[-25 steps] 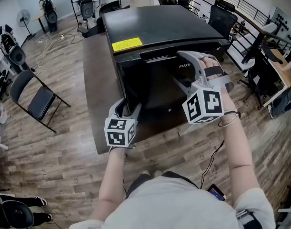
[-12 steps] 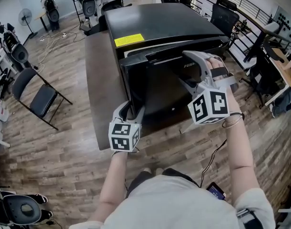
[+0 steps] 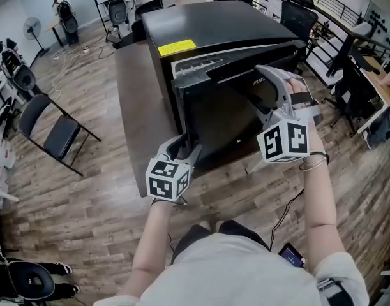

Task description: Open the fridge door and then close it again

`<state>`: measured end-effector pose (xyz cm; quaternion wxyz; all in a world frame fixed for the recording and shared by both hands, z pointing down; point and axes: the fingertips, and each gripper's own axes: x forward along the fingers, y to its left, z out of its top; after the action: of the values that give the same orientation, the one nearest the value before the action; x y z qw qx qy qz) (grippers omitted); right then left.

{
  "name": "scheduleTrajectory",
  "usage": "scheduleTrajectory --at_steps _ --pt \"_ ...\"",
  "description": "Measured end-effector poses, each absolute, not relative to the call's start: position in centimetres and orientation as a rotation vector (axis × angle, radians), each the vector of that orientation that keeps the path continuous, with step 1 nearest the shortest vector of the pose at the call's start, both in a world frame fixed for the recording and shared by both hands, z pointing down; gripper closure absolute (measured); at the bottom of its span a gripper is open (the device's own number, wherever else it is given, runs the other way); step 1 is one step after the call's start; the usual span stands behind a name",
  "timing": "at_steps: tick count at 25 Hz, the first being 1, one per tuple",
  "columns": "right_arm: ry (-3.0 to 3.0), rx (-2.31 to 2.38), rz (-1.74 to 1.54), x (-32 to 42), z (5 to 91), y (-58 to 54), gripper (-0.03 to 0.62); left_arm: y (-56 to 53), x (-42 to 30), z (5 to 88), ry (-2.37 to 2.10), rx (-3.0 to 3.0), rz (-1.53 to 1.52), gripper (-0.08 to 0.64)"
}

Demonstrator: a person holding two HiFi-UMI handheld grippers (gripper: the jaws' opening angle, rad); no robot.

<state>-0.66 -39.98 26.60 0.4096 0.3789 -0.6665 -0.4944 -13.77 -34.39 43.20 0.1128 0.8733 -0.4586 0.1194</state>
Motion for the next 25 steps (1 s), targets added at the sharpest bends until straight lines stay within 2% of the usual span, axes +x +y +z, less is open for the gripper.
scheduleTrajectory --at_steps 4,6,16,23,25 --pt "-1.693 1.034 -1.194 -0.3 27.1 -38.5 0.258 -33.0 -13.7 43.3 -1.266 2.619 0.375 0.391" --pt "-1.687 1.029 -1.151 -0.3 28.0 -38.0 0.278 -32.5 -13.8 43.0 -1.239 2.631 0.378 0.410" --pt "-1.820 0.971 -0.963 0.0 35.0 -33.5 0.298 -29.4 -11.5 42.9 -1.172 2.671 0.375 0.425" --pt "-1.907 0.959 -0.846 0.1 38.3 -30.3 0.415 -26.8 -10.1 42.2 -1.149 2.663 0.383 0.431" --pt "-1.928 0.972 -0.835 0.6 38.7 -29.2 0.467 -25.9 -9.4 42.2 -1.143 2.663 0.381 0.433"
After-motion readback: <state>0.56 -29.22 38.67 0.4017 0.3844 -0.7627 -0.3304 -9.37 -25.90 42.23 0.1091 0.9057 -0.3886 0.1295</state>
